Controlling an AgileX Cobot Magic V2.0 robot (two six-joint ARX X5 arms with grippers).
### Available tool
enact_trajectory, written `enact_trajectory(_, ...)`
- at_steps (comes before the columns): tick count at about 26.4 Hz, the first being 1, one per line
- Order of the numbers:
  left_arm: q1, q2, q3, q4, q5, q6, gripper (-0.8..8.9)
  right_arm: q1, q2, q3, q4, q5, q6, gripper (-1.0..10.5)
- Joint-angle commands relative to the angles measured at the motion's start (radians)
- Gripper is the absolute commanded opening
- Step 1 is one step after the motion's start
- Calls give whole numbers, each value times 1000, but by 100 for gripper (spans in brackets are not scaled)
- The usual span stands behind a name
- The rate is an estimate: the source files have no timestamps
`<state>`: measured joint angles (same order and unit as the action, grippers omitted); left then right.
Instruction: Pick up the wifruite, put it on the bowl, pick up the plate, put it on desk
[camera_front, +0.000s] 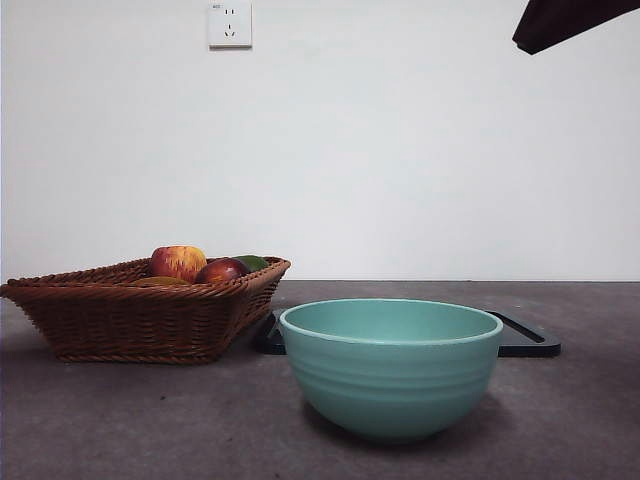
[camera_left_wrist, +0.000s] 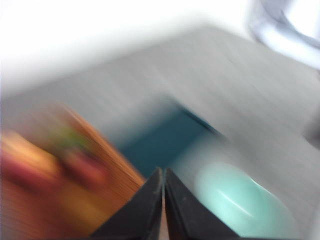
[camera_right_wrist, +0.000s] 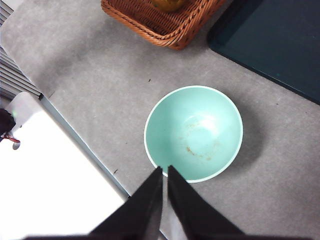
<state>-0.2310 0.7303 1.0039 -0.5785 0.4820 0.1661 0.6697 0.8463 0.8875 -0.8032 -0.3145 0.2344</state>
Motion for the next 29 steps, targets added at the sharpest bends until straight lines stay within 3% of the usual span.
enact_trajectory(1,103,-98,-40,167,-111,35,8,9,8,18,10,0,-11,6)
enact_trajectory(5,223,-286,-215,357,-359,35,8,9,8,18,10,0,-11,6)
enact_trajectory(10,271,-430,-410,431,-485,35,8,9,8,18,10,0,-11,6)
enact_trajectory(22,317,-665,-777,443,-511,24,8,9,8,18,10,0,-11,6)
enact_trajectory(29,317,-725,-894,436,-511,24,8,9,8,18,10,0,-11,6)
